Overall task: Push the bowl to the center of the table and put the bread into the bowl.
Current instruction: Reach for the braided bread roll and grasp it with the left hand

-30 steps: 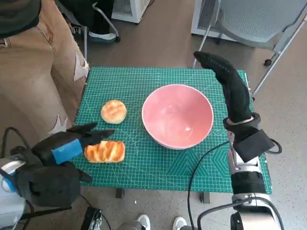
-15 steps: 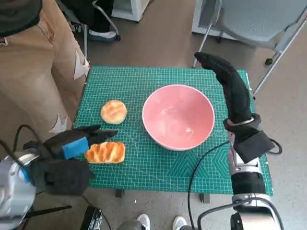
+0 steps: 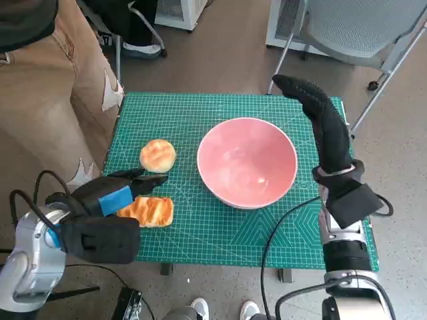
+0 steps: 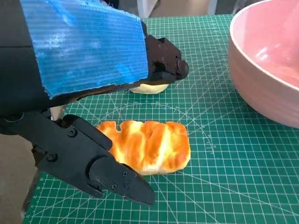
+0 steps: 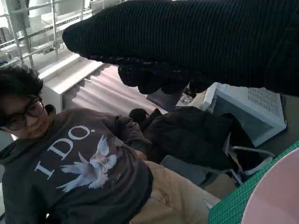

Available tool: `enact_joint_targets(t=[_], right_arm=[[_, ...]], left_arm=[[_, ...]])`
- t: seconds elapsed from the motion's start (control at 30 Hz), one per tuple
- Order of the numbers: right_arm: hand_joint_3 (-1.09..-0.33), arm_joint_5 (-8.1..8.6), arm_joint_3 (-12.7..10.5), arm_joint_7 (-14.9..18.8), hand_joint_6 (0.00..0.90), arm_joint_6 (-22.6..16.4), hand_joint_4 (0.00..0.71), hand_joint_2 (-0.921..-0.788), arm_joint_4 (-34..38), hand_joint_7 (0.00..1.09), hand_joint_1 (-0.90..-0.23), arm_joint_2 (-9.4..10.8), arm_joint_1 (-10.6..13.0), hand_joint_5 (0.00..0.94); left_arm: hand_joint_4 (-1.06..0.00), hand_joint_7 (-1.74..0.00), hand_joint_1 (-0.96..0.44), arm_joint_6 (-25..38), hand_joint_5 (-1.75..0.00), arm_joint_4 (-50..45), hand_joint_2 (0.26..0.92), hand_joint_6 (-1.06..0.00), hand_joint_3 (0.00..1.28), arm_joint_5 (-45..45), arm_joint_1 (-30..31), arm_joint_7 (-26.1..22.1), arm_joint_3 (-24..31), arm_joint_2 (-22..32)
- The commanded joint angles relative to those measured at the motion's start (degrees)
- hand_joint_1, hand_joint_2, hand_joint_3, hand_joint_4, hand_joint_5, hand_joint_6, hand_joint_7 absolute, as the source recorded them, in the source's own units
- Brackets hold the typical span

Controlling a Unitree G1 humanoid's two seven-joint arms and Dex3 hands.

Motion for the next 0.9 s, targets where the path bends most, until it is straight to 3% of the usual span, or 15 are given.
enact_joint_targets(t=[0.03,0.5,0.9], right_arm=[[-0.858,0.26,0.0,0.7,0.027,0.7,0.147,-0.921,0.1,0.38,-0.734,-0.5,1.5,0.0],[-0.855,0.66,-0.1,1.4,0.015,1.0,0.145,-0.921,0.1,0.4,-0.732,-0.8,1.4,0.0],[-0.858,0.8,-0.2,1.5,0.005,1.3,0.143,-0.921,-0.1,0.42,-0.725,-0.9,1.2,0.0]], left_arm=[[-0.13,0.0,-0.42,0.6,0.0,1.7,0.717,-0.27,0.0,1.8,-1.4,1.0,-1.4,-1.0],[-0.14,0.0,-0.42,1.3,0.0,5.9,0.721,-0.28,0.0,4.2,-3.6,0.6,-4.9,-2.6],[-0.22,-0.02,-0.41,1.7,-0.02,6.4,0.725,-0.32,0.0,4.4,-4.4,-0.3,-5.8,-2.7]])
